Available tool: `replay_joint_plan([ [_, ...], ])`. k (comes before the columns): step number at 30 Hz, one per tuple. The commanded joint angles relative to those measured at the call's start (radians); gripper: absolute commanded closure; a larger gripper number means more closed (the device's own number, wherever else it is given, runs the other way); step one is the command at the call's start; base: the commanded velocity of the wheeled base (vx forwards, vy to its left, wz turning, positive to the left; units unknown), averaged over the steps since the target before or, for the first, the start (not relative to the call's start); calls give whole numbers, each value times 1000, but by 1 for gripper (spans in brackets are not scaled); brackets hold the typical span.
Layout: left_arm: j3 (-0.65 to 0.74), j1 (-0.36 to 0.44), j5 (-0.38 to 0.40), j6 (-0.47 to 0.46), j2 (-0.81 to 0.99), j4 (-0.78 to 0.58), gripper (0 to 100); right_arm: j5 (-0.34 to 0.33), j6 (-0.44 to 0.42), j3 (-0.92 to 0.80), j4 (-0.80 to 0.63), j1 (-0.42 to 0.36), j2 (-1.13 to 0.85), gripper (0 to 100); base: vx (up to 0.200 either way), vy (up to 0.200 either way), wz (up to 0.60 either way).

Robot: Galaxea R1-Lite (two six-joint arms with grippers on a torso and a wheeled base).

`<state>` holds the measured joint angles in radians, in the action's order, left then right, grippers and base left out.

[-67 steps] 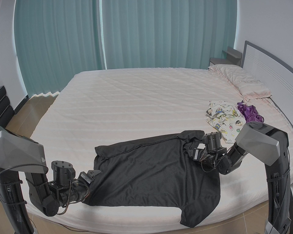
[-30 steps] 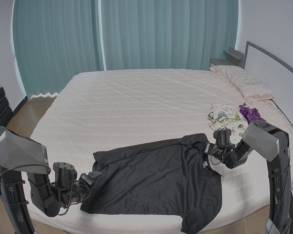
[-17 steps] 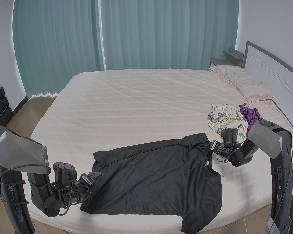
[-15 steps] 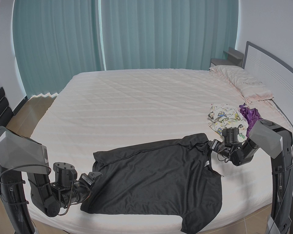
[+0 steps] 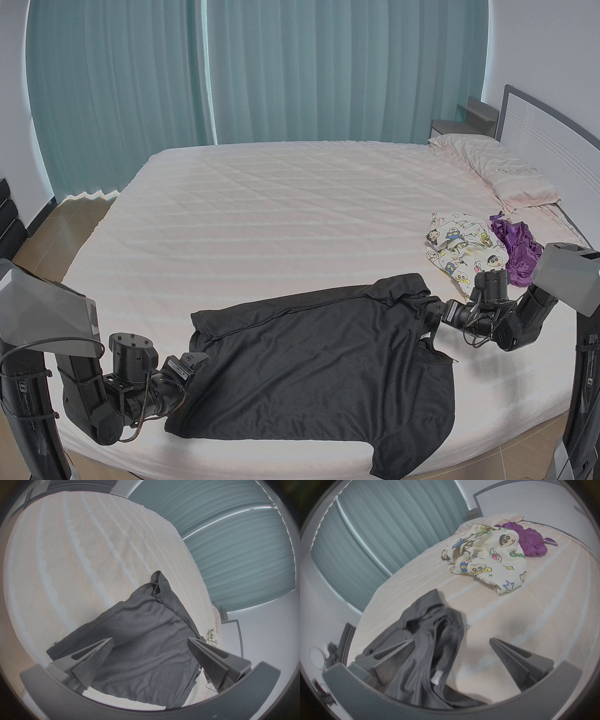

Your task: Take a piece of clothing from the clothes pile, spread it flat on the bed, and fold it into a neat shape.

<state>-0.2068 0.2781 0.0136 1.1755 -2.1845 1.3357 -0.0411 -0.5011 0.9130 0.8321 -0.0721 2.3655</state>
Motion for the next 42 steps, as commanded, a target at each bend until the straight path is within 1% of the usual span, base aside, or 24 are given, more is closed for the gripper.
replay_joint_plan([
  [1,0,0,0,3,0,0,0,-48,93,-138,74,-6,-42,0,0,0,0],
  [2,0,0,0,3,0,0,0,-51,116,-163,93,-12,-34,0,0,0,0],
  [5,0,0,0,3,0,0,0,-51,138,-180,116,-29,-9,0,0,0,0],
  [13,-2,0,0,3,0,0,0,-49,141,-160,119,-66,34,0,0,0,0],
  [14,-2,0,0,3,-1,0,0,-46,142,-149,119,-67,44,100,0,0,0],
  [18,-2,-2,0,3,0,0,0,-43,154,-140,120,-64,69,100,0,0,0],
  [24,-2,-2,0,3,0,0,0,-43,154,-140,124,-38,60,100,0,0,0],
  [35,0,0,0,3,0,0,0,-42,159,-140,124,63,1,100,0,0,0],
  [42,0,-2,0,4,0,0,0,-42,207,-137,125,95,32,100,0,0,0],
])
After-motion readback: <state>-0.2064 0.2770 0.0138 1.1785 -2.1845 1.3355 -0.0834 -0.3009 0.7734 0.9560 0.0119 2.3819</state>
